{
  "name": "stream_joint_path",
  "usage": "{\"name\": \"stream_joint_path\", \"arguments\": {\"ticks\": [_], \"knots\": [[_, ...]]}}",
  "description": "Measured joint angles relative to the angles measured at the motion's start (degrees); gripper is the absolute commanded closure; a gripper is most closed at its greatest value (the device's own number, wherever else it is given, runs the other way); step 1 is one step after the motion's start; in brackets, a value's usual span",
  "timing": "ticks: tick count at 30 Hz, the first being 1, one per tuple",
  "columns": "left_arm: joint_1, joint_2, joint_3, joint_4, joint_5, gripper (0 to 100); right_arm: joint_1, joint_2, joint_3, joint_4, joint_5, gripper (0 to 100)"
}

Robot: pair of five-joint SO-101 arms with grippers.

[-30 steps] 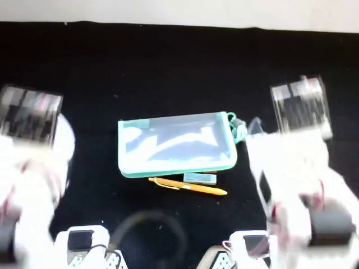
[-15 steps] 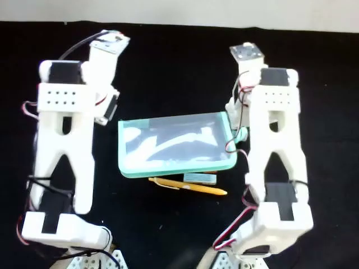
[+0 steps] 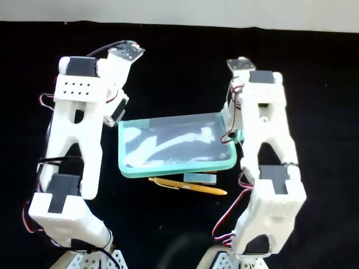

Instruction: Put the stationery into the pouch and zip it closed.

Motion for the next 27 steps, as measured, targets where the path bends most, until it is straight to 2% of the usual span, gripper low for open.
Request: {"name": "stream_joint_path", "arguments": {"ticks": [10, 20, 27], "knots": [[0.0, 0.18, 0.0, 0.0, -0.35, 99, 0.35, 3.6, -0.09, -5.45, 0.0, 72.8], [0.0, 0.18, 0.0, 0.0, -0.35, 99, 6.77, 3.6, -0.09, -5.63, 2.55, 72.8], [0.0, 0.18, 0.0, 0.0, -0.35, 99, 5.36, 4.22, -0.09, -8.53, 2.55, 72.8]]}}
